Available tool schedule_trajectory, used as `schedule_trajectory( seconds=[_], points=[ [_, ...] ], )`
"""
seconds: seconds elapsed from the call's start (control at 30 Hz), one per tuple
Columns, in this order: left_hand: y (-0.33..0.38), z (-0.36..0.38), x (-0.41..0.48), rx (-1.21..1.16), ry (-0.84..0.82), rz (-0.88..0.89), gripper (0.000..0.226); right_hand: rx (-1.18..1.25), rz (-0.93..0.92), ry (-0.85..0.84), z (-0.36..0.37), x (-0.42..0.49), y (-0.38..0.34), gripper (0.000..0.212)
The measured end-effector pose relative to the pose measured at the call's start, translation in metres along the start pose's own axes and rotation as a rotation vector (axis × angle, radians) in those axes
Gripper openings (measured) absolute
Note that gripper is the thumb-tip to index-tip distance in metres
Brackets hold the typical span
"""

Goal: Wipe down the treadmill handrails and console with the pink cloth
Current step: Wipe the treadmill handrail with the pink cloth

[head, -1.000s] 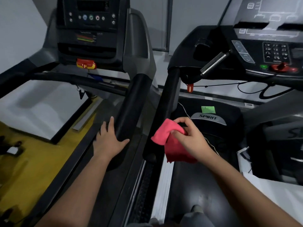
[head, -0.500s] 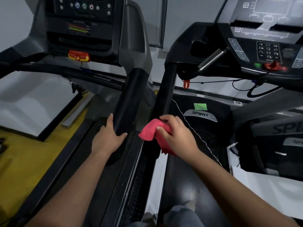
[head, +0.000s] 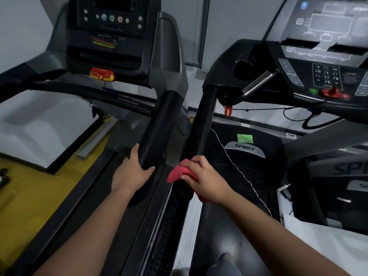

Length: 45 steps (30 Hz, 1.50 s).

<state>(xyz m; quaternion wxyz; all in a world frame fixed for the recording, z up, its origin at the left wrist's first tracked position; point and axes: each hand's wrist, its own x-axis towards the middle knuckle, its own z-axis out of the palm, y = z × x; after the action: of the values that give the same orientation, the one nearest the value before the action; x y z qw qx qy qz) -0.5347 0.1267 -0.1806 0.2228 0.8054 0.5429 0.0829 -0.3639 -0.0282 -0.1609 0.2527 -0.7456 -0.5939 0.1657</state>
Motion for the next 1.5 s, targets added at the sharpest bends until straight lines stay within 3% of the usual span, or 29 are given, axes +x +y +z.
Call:
schedule_trajectory(
  seconds=[0.37, 0.77, 0.87, 1.07, 1.33, 1.5],
  points=[
    [-0.002, -0.002, -0.002, -0.055, 0.007, -0.047, 0.088, -0.137, 0.033, -0.044, 0.014, -0.018, -0.013, 0.049],
    [-0.004, -0.001, -0.003, -0.073, 0.026, -0.036, 0.085, -0.469, -0.066, 0.006, 0.027, 0.015, -0.041, 0.032],
    [-0.006, -0.001, -0.002, -0.086, 0.023, -0.035, 0.084, -0.44, -0.128, 0.075, 0.037, -0.002, -0.036, 0.038],
    [-0.003, 0.001, -0.002, -0.038, 0.029, -0.02, 0.082, -0.156, -0.157, -0.047, 0.025, -0.025, -0.005, 0.042],
    [-0.001, 0.0, -0.004, -0.018, 0.034, -0.026, 0.08, -0.473, -0.084, -0.013, 0.022, 0.012, -0.043, 0.042],
    [-0.002, -0.002, -0.005, -0.011, 0.016, -0.035, 0.082, -0.321, -0.198, -0.054, 0.026, -0.01, -0.038, 0.045]
  ],
)
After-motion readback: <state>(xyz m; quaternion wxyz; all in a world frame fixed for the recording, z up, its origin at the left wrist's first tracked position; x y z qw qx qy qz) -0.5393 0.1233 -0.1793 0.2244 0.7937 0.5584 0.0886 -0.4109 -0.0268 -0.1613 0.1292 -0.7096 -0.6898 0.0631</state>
